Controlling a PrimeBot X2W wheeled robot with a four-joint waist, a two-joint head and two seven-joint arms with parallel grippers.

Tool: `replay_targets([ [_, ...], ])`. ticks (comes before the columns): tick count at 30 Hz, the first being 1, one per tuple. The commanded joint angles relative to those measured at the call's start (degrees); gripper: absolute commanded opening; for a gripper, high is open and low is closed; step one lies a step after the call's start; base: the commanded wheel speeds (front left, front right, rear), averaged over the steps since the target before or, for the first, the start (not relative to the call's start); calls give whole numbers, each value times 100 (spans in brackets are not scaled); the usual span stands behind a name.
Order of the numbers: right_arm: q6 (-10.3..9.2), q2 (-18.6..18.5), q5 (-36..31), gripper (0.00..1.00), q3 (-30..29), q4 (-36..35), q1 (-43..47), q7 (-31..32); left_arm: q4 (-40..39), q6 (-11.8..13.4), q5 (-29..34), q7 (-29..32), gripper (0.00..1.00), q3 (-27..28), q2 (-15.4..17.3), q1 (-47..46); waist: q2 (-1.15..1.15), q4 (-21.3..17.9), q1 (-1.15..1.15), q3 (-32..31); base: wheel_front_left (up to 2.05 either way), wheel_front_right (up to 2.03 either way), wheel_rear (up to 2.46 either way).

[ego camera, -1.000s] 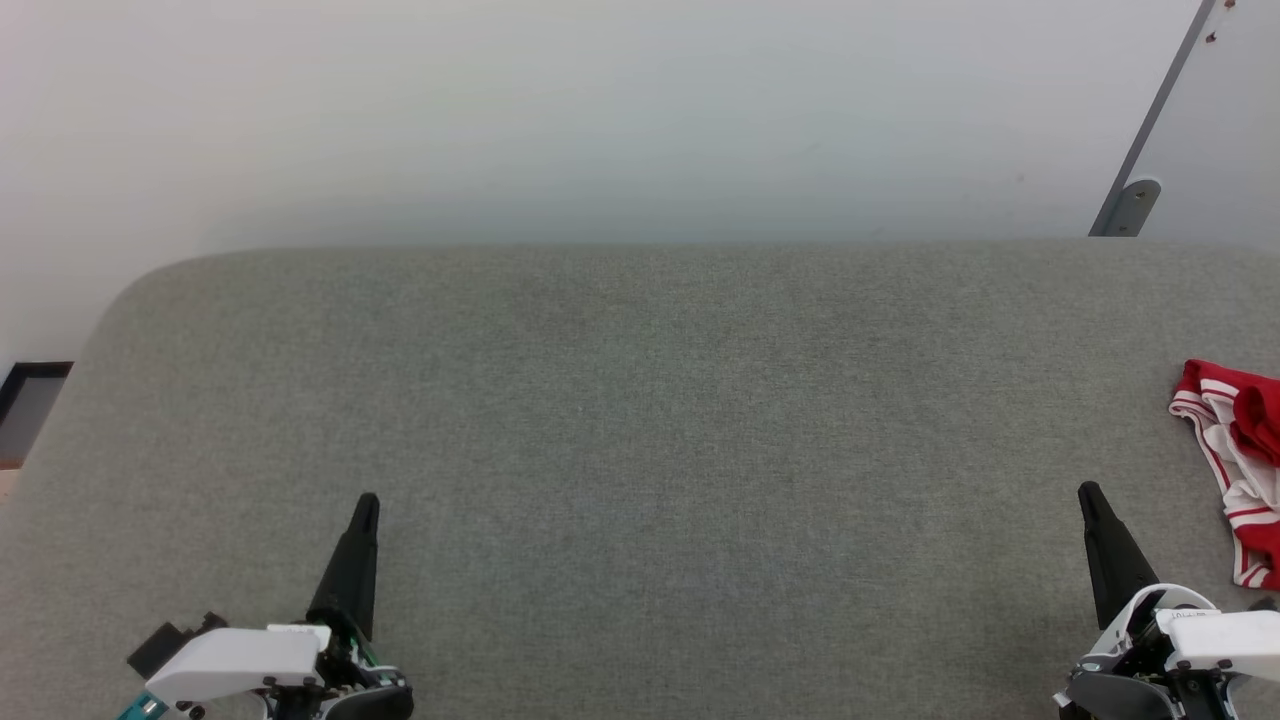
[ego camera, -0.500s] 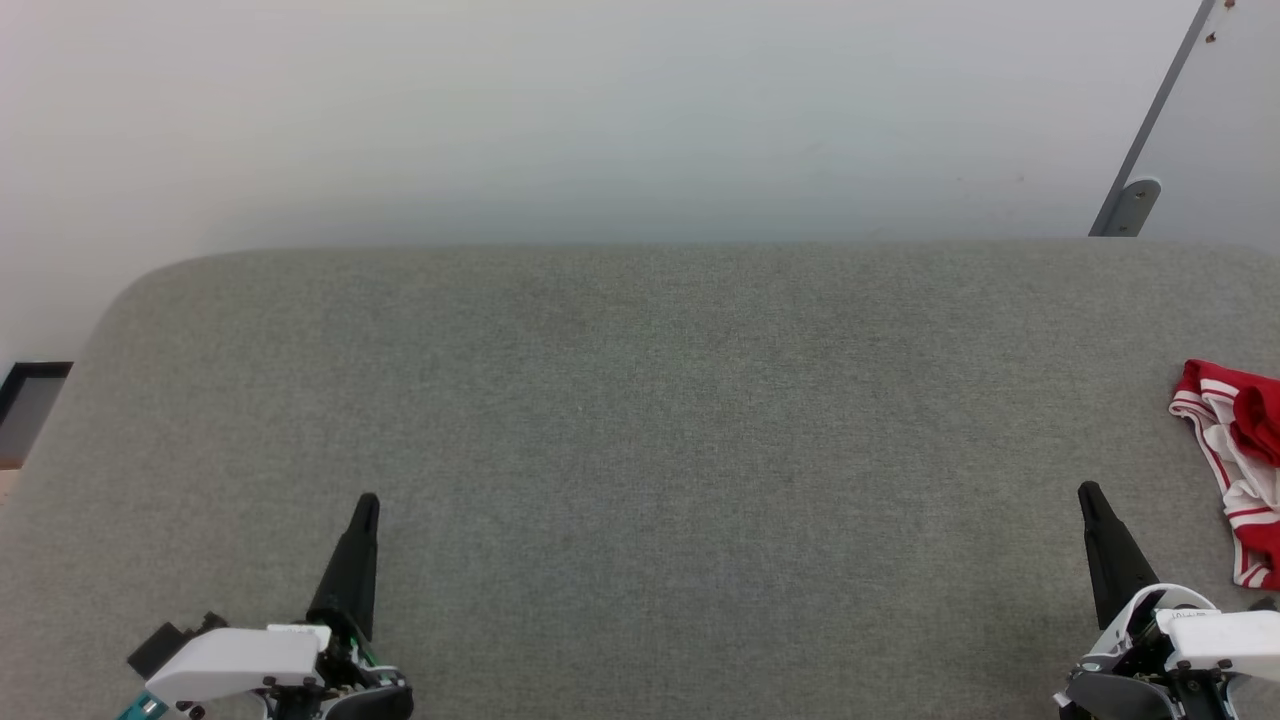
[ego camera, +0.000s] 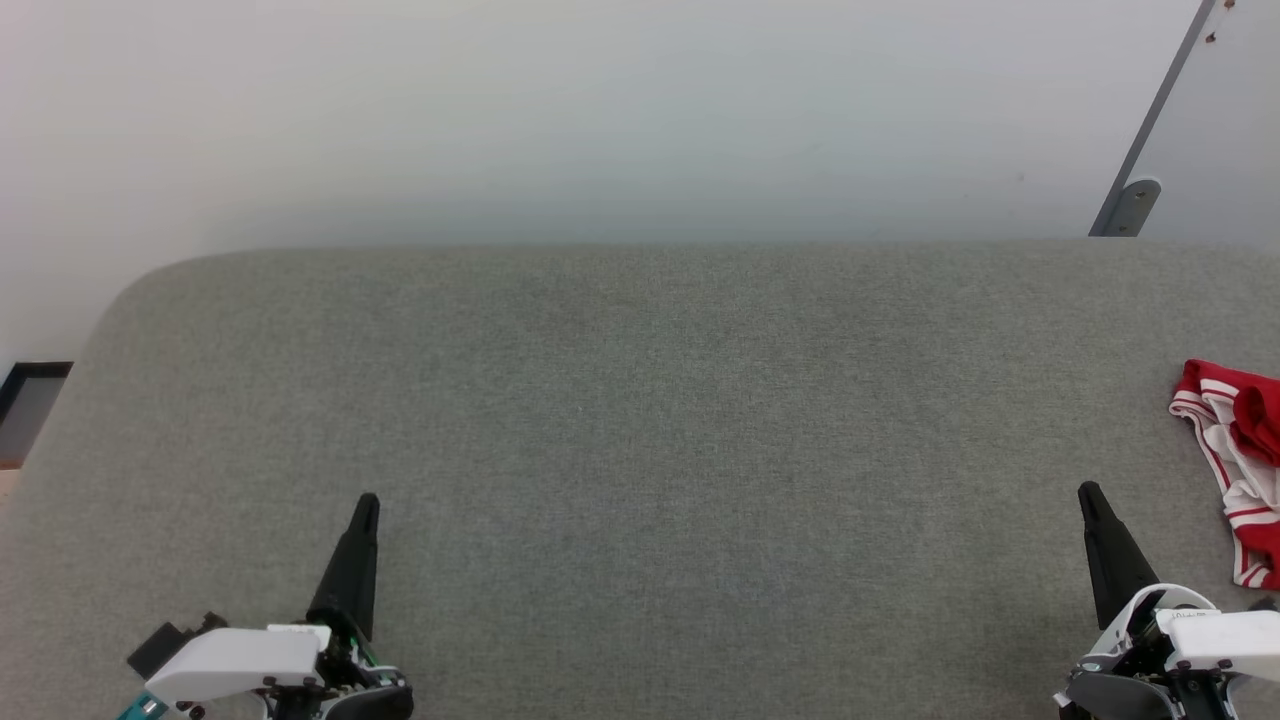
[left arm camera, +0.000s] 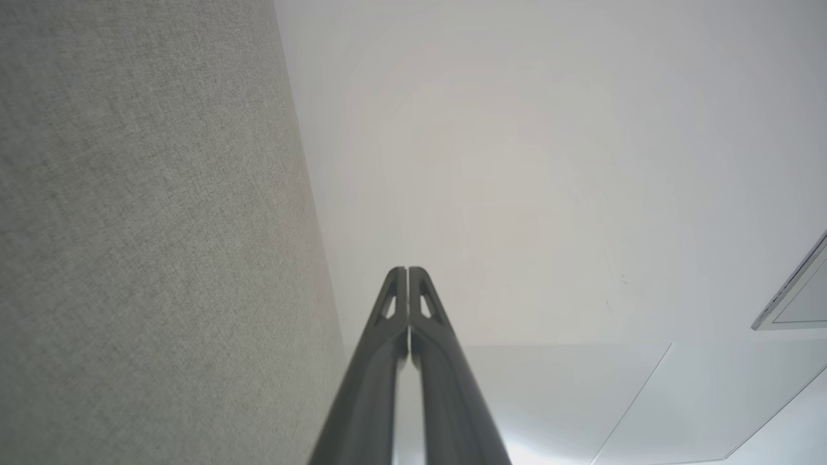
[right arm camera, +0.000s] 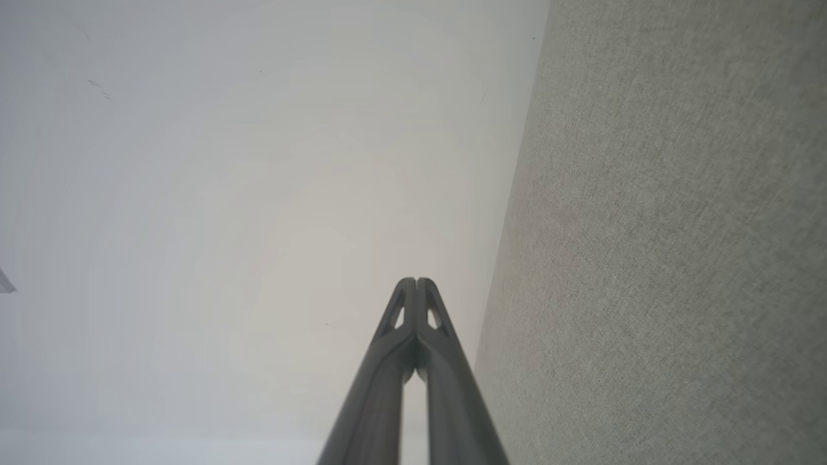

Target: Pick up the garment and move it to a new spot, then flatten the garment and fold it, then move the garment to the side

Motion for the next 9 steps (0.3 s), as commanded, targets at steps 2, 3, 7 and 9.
replay_targets([
  [2, -8, 19, 26, 0, 4, -13, -10, 13, -8, 8, -21, 10, 0, 11, 2, -60, 0, 0, 0, 0, 0, 0, 0],
  [3, -8, 19, 26, 0, 4, -13, -10, 13, -8, 8, -21, 10, 0, 10, 2, -60, 0, 0, 0, 0, 0, 0, 0],
  [7, -8, 19, 26, 0, 4, -13, -10, 12, -8, 8, -21, 10, 0, 10, 2, -60, 0, 0, 0, 0, 0, 0, 0],
  [9, -8, 19, 26, 0, 4, -13, -10, 12, -8, 8, -21, 10, 0, 10, 2, -60, 0, 0, 0, 0, 0, 0, 0],
])
